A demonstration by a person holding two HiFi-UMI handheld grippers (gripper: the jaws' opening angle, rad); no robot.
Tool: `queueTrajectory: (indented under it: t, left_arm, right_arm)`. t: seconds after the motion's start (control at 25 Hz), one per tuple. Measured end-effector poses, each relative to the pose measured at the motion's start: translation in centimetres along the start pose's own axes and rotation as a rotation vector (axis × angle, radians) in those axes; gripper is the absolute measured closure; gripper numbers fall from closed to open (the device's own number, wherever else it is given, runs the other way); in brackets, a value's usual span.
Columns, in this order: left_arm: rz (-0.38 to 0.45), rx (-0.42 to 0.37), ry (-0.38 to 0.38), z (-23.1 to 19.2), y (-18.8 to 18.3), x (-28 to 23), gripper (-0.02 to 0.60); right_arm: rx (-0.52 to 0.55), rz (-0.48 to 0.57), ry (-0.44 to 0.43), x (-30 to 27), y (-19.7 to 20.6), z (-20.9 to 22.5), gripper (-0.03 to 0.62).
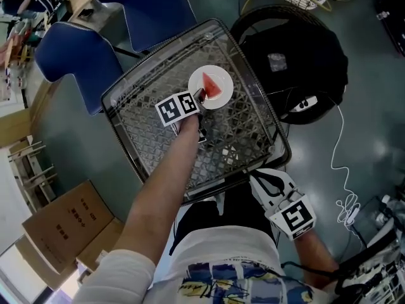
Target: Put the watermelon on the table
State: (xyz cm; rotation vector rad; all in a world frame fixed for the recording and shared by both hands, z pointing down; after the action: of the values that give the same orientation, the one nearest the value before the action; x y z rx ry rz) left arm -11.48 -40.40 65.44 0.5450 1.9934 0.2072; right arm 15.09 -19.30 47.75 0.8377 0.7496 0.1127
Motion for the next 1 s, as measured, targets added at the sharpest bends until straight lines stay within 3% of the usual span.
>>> queueTrajectory:
  t: [0.52, 0.76, 1.0]
  left_arm:
    - [-0.033, -0.154, -0.083, 0.15, -0.19, 0.05, 0.419]
    - [-0.066, -0.344, -0.19, 0.93, -0.32, -0.17, 0.405]
    - [-0.063, -0.363, -0.188, 0.76, -0.29, -0.2, 0.405]
  right_arm:
    - [0.001, 0.009, -0.002, -0.3, 0.27, 0.22, 0.569]
    - [0.052, -0.03, 0.007, -0.37, -0.31, 0.02, 0.569]
    - [0.046, -0.031, 0.012, -0.43, 0.17, 0.23, 0.569]
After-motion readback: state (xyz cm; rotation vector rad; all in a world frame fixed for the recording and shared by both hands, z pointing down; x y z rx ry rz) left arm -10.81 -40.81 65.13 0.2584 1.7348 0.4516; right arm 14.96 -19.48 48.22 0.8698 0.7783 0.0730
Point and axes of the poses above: the fingertips, and each gripper's own axes: x backward along the fingers, z to its right, y out of its underside, the point moved 10 cm from there along x, backward along the fingers, and after that the axes turned 4 degrees about -x, right-handed, at the moved point
